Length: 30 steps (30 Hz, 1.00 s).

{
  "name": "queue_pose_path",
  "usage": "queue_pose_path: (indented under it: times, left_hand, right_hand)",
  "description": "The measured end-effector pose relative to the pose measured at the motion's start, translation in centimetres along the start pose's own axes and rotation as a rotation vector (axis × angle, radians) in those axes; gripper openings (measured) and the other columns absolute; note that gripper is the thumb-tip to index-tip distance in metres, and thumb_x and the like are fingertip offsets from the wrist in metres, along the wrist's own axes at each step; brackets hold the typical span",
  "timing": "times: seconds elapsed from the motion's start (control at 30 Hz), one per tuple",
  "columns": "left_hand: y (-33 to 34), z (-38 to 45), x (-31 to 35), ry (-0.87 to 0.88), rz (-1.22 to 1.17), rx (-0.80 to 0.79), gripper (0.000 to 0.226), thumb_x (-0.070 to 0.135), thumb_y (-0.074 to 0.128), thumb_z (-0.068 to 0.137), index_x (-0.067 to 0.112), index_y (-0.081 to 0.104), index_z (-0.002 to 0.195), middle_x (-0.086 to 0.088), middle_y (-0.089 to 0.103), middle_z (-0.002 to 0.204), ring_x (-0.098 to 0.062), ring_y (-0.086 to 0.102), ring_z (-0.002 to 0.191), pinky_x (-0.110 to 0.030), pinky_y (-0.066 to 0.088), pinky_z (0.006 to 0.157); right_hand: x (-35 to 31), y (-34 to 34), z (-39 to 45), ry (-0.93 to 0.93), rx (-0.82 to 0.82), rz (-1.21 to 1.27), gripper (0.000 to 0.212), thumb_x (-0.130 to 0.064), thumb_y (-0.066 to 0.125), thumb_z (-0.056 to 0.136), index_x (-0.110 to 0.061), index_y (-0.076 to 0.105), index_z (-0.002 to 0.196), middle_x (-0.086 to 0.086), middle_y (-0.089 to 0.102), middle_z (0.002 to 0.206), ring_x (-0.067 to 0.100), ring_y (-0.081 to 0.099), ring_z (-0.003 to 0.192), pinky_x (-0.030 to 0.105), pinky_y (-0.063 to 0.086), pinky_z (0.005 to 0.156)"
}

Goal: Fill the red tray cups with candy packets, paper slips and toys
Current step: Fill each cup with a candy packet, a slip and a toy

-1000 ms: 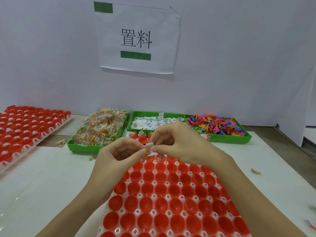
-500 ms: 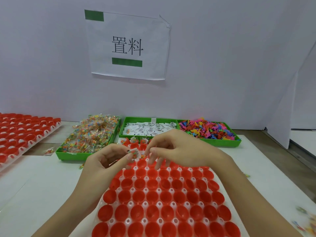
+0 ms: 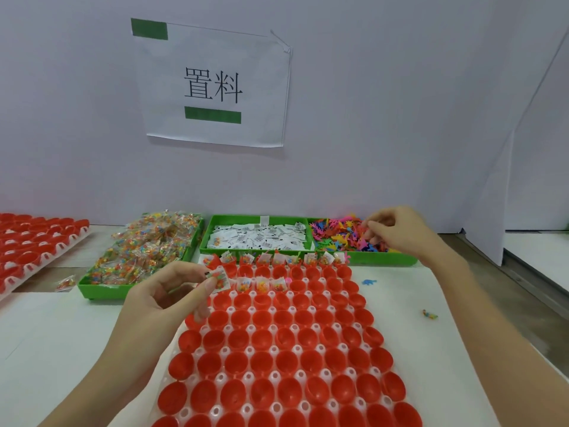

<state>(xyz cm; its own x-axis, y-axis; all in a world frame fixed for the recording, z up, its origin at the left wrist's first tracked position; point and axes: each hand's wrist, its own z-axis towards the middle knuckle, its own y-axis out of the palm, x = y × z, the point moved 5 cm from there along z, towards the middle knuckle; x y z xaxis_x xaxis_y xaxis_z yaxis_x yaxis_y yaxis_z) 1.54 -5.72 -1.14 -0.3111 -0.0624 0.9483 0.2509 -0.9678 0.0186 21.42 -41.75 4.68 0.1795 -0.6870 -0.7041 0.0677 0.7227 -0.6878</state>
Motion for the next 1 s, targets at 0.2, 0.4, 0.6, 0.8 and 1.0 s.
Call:
queue_pose_path:
  times: [0.2,0.4,0.6,0.8,1.0]
  left_hand:
    - [0.1,0.0,0.0,0.008,0.004,-0.011,0.025,0.027,0.08,0.078,0.011,0.075,0.096,-0.014,0.063,0.073,-0.021,0.056,0.059,-0.022,0.053,0.061]
    - [-0.3,0.2,0.0,-0.004,-0.007,0.011,0.026,0.028,0.08,0.077,0.01,0.075,0.095,-0.011,0.062,0.07,-0.022,0.055,0.058,-0.021,0.055,0.065]
    - [-0.2,0.2,0.1,-0.006,-0.008,0.011,0.024,0.026,0.079,0.078,0.01,0.074,0.095,-0.008,0.063,0.071,-0.022,0.054,0.058,-0.021,0.055,0.066]
    - [-0.2,0.1,0.2,-0.014,-0.005,-0.004,0.02,0.022,0.079,0.08,0.009,0.074,0.095,-0.01,0.063,0.072,-0.023,0.053,0.058,-0.022,0.054,0.065]
    - [0.0,-0.2,0.3,-0.039,0.009,-0.03,0.017,0.024,0.08,0.079,0.012,0.074,0.091,-0.008,0.063,0.068,-0.02,0.055,0.057,-0.022,0.054,0.063]
  right_hand:
    - [3.9,-0.1,2.5,0.143,0.0,-0.395,0.022,-0.025,0.075,0.092,-0.004,0.08,0.097,0.011,0.075,0.088,0.024,0.067,0.088,0.03,0.05,0.082]
    - [3.8,1.0,2.7,0.254,-0.158,-0.501,0.049,-0.049,0.073,0.088,-0.002,0.08,0.103,0.011,0.079,0.098,0.023,0.073,0.099,0.033,0.053,0.092]
    - [4.3,1.2,3.0,0.351,-0.149,-0.387,0.045,-0.038,0.078,0.088,0.007,0.072,0.094,0.013,0.076,0.099,0.029,0.071,0.108,0.042,0.049,0.104]
    - [5.5,1.4,2.5,0.301,0.043,-0.189,0.035,-0.034,0.078,0.088,-0.003,0.078,0.105,0.014,0.072,0.118,0.03,0.063,0.117,0.044,0.049,0.104]
    - [5.6,2.1,0.5,0.185,0.276,0.006,0.022,-0.025,0.08,0.088,-0.007,0.078,0.1,0.012,0.076,0.106,0.023,0.067,0.097,0.04,0.054,0.091]
